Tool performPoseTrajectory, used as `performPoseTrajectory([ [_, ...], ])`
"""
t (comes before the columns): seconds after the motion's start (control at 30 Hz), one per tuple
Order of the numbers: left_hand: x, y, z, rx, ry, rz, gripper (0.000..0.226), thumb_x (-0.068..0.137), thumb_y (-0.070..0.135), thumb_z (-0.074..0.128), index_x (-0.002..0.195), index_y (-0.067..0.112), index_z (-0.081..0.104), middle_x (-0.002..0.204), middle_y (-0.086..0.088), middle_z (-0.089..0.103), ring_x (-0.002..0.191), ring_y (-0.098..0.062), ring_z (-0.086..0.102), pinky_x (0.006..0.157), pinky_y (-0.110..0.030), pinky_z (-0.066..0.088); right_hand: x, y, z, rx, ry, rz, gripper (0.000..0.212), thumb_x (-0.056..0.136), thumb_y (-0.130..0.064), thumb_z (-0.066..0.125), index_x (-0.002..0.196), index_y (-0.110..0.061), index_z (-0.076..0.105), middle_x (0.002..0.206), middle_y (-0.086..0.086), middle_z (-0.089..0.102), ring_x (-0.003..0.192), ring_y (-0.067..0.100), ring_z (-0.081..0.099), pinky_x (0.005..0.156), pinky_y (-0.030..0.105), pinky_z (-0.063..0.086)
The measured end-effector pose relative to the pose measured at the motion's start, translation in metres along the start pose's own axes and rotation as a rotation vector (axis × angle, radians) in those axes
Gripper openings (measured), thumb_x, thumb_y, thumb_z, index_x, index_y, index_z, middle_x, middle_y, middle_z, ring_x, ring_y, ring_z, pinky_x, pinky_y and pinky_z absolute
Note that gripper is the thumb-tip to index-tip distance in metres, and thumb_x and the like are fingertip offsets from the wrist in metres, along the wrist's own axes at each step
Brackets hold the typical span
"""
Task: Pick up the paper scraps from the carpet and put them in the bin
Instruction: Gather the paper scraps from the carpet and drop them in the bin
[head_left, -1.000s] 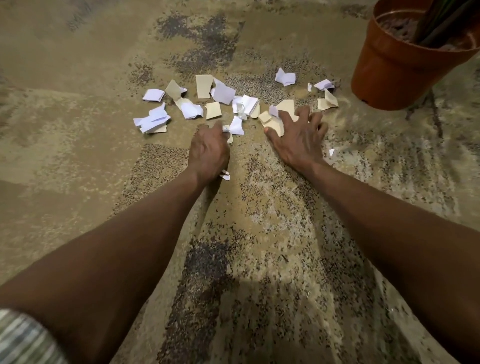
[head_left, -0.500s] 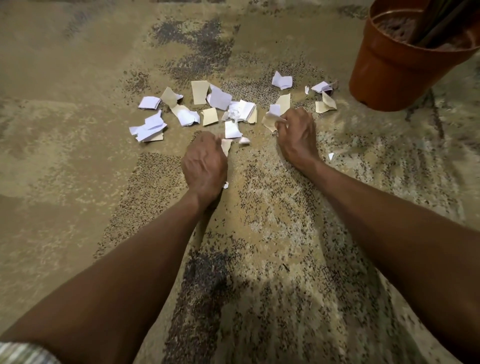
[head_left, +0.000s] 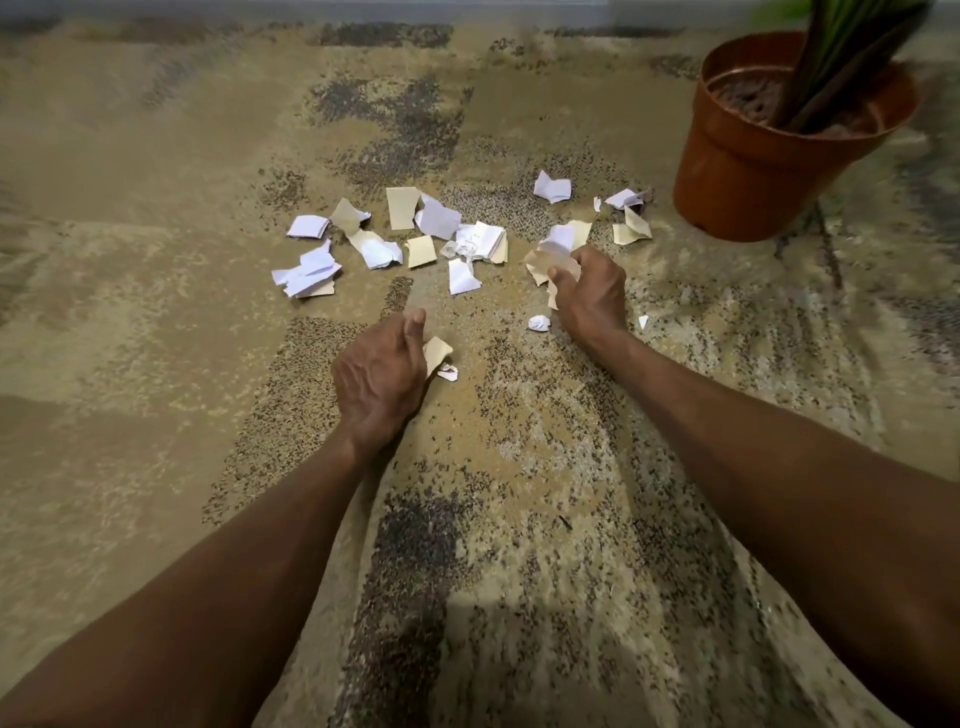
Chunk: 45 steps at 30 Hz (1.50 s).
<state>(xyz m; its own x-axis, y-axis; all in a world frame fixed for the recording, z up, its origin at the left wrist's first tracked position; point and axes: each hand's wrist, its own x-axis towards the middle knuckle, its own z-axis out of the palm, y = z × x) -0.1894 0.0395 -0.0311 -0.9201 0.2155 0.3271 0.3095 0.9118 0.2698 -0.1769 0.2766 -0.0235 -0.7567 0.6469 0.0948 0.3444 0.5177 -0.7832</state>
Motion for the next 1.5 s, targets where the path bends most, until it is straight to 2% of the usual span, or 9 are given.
performPoseTrajectory([
  [0.27, 0.003, -0.008, -0.040, -0.163, 0.122, -0.247, 0.061, 0.104, 0.050, 0.019, 0.054, 0.023, 0.041, 0.044, 0.010, 0.036, 0.038, -0.005, 0.034, 0.041, -0.021, 0.016, -0.013, -0.017, -0.024, 0.217, 0.045, 0.255, 0.035, 0.094, -0.016, 0.064, 0.126, -0.003, 0.059, 0.098, 0.000, 0.055, 0.073, 0.008, 0.051, 0.042, 0.006, 0.029],
  [0.4, 0.017, 0.004, -0.074, -0.247, 0.237, -0.394, 0.069, 0.105, 0.041, 0.019, 0.078, 0.002, 0.069, 0.070, -0.015, 0.066, 0.057, -0.027, 0.056, 0.055, -0.028, 0.028, -0.011, -0.033, -0.051, 0.453, 0.028, 0.459, 0.034, 0.090, -0.012, 0.068, 0.123, -0.004, 0.062, 0.099, 0.007, 0.069, 0.086, 0.021, 0.066, 0.063, 0.027, 0.055],
  [0.47, 0.021, 0.017, -0.093, -0.300, 0.250, -0.515, 0.070, 0.105, 0.039, 0.020, 0.089, -0.007, 0.070, 0.091, -0.027, 0.070, 0.071, -0.035, 0.059, 0.064, -0.033, 0.031, -0.011, -0.045, -0.065, 0.574, -0.014, 0.525, 0.032, 0.089, -0.009, 0.070, 0.120, -0.005, 0.063, 0.092, 0.006, 0.069, 0.081, 0.022, 0.070, 0.056, 0.032, 0.059],
  [0.63, 0.022, 0.055, -0.130, -0.522, 0.217, -0.676, 0.068, 0.103, 0.045, 0.025, 0.089, -0.004, 0.070, 0.095, -0.020, 0.071, 0.079, -0.031, 0.060, 0.069, -0.038, 0.042, -0.016, -0.080, -0.106, 0.660, -0.120, 0.499, 0.039, 0.088, -0.006, 0.070, 0.125, -0.001, 0.060, 0.114, 0.015, 0.069, 0.096, 0.028, 0.071, 0.084, 0.051, 0.058],
  [0.87, 0.027, 0.130, -0.190, -0.775, 0.211, -0.705, 0.059, 0.102, 0.043, 0.030, 0.052, 0.016, 0.045, 0.061, -0.002, 0.049, 0.054, -0.014, 0.043, 0.062, -0.032, 0.031, -0.034, -0.125, -0.176, 0.747, -0.160, 0.428, 0.037, 0.089, -0.005, 0.068, 0.125, 0.000, 0.059, 0.112, 0.016, 0.070, 0.093, 0.031, 0.072, 0.078, 0.054, 0.059],
  [1.17, 0.021, 0.232, -0.251, -1.010, -0.024, -0.671, 0.060, 0.101, 0.047, 0.028, 0.101, 0.003, 0.070, 0.107, -0.013, 0.070, 0.094, -0.031, 0.066, 0.086, -0.042, 0.056, -0.062, -0.155, -0.276, 0.864, -0.099, 0.385, 0.023, 0.088, -0.008, 0.071, 0.108, -0.001, 0.063, 0.116, 0.016, 0.068, 0.106, 0.032, 0.068, 0.089, 0.042, 0.052],
  [1.27, 0.013, 0.275, -0.262, -1.222, -0.121, -0.672, 0.053, 0.101, 0.039, 0.032, 0.106, 0.001, 0.068, 0.103, -0.015, 0.071, 0.080, -0.025, 0.066, 0.078, -0.045, 0.060, -0.073, -0.157, -0.313, 0.892, -0.100, 0.373, 0.028, 0.090, -0.009, 0.068, 0.115, 0.000, 0.061, 0.126, 0.019, 0.064, 0.114, 0.034, 0.064, 0.100, 0.047, 0.050],
  [1.4, -0.010, 0.335, -0.272, -1.370, -0.295, -0.652, 0.035, 0.095, 0.019, 0.038, 0.097, 0.005, 0.070, 0.080, -0.006, 0.066, 0.046, -0.014, 0.053, 0.040, -0.018, 0.038, -0.091, -0.157, -0.365, 1.075, 0.024, 0.352, 0.024, 0.096, 0.000, 0.056, 0.116, -0.010, 0.062, 0.114, 0.015, 0.068, 0.086, 0.028, 0.070, 0.093, 0.052, 0.053],
  [1.5, -0.034, 0.385, -0.285, -1.472, -0.446, -0.655, 0.032, 0.092, 0.015, 0.043, 0.079, 0.009, 0.071, 0.077, -0.006, 0.072, 0.044, -0.016, 0.063, 0.043, -0.021, 0.049, -0.102, -0.142, -0.405, 1.143, 0.142, 0.299, 0.041, 0.099, 0.003, 0.044, 0.133, -0.018, 0.052, 0.121, 0.016, 0.063, 0.100, 0.034, 0.066, 0.095, 0.058, 0.050],
])
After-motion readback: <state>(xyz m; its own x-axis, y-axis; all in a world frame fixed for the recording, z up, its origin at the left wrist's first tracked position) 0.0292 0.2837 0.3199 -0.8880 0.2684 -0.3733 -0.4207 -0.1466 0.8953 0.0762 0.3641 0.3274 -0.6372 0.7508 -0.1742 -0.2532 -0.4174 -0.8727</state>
